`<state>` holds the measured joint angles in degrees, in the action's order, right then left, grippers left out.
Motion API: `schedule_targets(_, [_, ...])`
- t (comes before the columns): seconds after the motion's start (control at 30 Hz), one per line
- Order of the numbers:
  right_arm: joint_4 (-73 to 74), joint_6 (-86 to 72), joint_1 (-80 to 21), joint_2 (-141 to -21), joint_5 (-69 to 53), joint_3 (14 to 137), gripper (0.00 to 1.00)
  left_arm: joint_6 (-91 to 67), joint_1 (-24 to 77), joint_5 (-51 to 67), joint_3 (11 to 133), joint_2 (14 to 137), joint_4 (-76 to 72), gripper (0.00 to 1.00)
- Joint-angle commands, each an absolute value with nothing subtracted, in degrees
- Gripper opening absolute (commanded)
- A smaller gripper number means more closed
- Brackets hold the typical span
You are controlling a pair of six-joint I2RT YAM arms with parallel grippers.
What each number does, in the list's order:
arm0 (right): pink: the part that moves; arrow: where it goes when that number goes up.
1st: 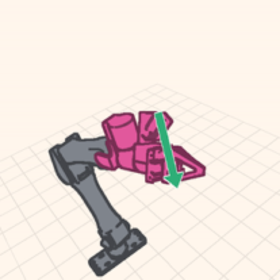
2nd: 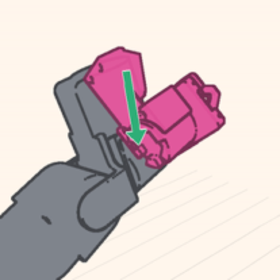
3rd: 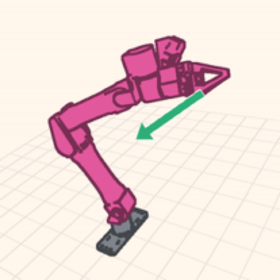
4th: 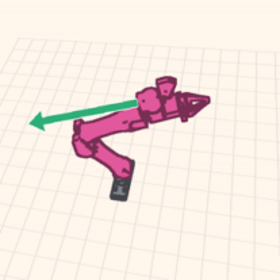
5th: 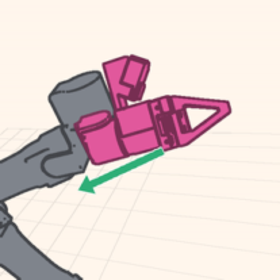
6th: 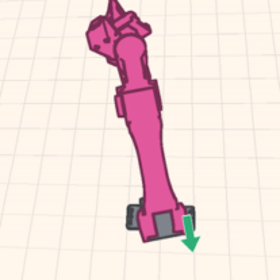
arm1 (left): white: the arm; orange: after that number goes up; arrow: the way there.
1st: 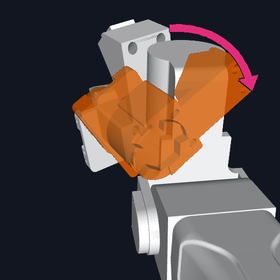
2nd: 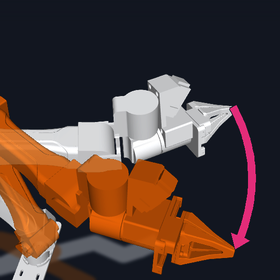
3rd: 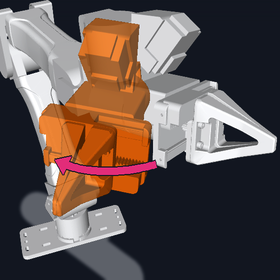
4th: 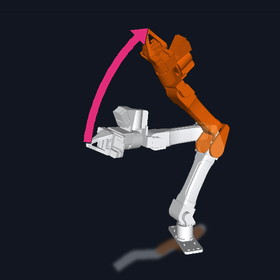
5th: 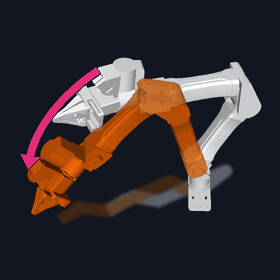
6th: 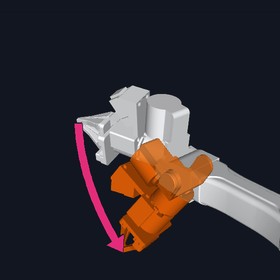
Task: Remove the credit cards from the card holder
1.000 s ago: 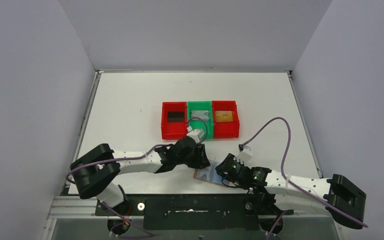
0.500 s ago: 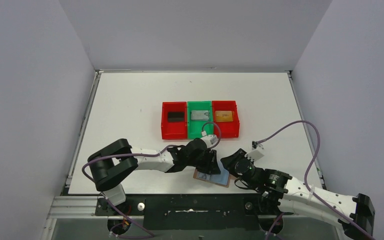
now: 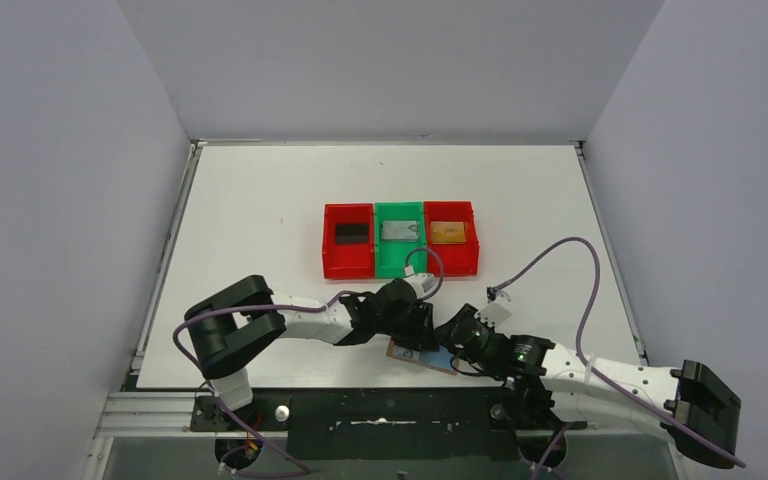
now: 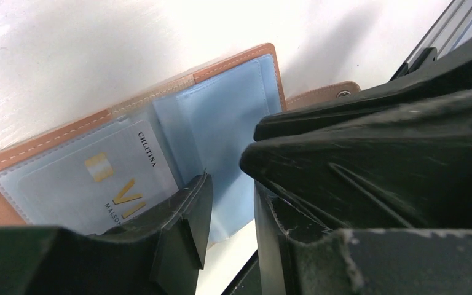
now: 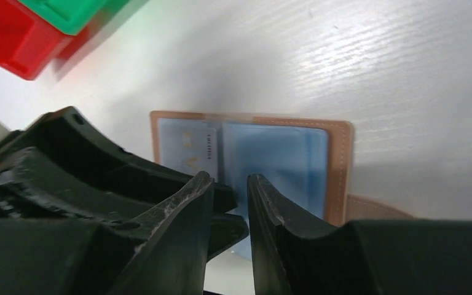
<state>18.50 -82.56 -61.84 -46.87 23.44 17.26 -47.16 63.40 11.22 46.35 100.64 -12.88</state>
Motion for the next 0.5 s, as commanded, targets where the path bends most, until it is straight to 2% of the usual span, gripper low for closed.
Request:
schedule_targets(0.0, [14.01, -85.26, -61.8, -50.85, 21.96, 16.3, 0.29, -45.84, 63.9, 9.27, 47.33, 99.1, -11.22, 0.31])
schedule_targets(0.3, [4.58, -82.89, -61.52, -58.12, 17.82, 14.15, 0.3, -45.99, 63.83, 0.75, 44.56, 91.7, -5.48, 0.32])
schedule_targets(0.47, [1.99, -80.0, -61.34, -62.8, 15.94, 15.75, 0.3, -48.27, 63.36, -6.15, 40.74, 85.53, -1.81, 0.35])
